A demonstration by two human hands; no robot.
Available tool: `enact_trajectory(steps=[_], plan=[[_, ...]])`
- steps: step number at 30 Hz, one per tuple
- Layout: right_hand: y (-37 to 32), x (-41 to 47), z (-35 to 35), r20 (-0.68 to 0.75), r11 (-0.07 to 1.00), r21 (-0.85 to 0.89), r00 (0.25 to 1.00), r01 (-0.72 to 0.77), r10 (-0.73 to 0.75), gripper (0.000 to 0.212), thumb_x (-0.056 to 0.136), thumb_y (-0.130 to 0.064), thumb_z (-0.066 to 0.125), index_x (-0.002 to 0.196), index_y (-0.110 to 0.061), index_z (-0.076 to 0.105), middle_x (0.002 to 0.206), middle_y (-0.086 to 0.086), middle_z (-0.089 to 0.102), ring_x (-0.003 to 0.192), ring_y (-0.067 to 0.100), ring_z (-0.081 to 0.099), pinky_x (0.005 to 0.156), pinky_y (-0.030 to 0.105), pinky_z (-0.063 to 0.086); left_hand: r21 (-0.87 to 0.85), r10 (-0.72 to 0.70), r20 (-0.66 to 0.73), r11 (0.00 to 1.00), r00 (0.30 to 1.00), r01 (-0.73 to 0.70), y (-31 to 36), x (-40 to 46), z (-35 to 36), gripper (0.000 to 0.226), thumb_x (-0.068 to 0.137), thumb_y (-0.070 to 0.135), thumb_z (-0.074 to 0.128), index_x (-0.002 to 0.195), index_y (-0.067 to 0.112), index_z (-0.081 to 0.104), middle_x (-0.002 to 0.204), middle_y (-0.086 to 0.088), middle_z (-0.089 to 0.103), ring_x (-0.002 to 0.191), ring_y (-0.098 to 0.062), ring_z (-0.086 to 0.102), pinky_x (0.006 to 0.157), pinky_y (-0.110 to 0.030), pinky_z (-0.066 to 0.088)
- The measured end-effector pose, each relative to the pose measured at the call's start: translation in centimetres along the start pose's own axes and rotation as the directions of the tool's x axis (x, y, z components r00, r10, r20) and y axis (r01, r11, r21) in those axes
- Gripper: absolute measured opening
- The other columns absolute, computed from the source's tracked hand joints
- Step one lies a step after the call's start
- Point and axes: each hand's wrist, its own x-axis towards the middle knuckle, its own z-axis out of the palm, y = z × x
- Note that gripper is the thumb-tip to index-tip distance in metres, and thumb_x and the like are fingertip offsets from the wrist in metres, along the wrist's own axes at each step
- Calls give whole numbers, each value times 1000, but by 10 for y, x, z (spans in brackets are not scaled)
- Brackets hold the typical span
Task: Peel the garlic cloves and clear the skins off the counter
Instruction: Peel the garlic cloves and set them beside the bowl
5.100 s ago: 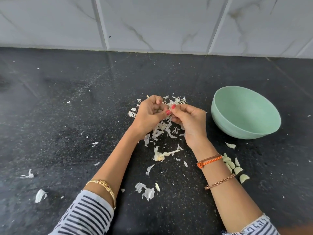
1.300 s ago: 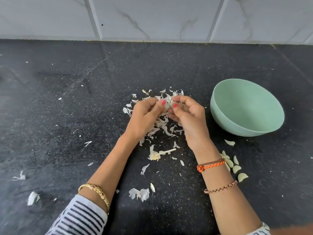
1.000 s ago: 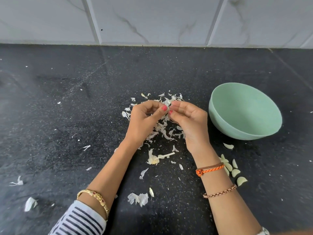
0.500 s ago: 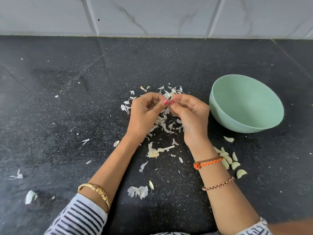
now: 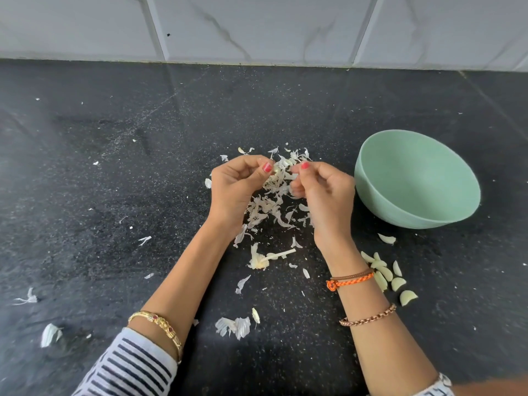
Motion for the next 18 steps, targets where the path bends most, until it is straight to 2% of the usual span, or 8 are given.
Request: enact_trajectory(steps=[4,7,10,14,18], plan=[[2,1,2,81,966,-164,979,199,-187,15,86,-5,63,91,-17,71,77,-12,67,72,-1,64,67,13,51,5,-6,-26,1000,1000,6,1,0,-2,13,85,-6,57,81,5,61,54,13,62,53,5,52,58,-10,42],[8,-1,6,87,925,-251,959,285,-271,14,84,-8,63,94,-8,73,83,-6,70,74,7,66,68,21,54,28,3,-15,1000,1000,-3,1,0,-1,14,83,-6,58,79,7,62,61,13,65,58,4,56,61,-11,44],[13,-2,8,68,918,-259,953,301,-294,15,84,-12,60,90,-8,73,80,-3,70,71,12,64,66,30,54,41,4,-26,999,1000,-3,1,0,-1,15,82,-6,59,77,8,62,61,14,65,58,4,55,60,-11,44],[14,-2,10,49,927,-250,960,278,-275,13,80,-14,59,82,-8,71,73,-5,66,64,11,59,60,31,51,51,14,-16,999,1000,-14,3,-2,1,17,81,-7,60,77,9,63,59,14,65,56,4,54,58,-10,43],[14,0,9,27,929,-239,958,283,-285,12,76,-14,60,74,-8,70,66,-3,64,59,18,57,56,33,49,47,-21,0,999,1000,21,4,-3,3,13,81,-3,61,76,8,65,58,14,63,54,4,51,55,-10,40]])
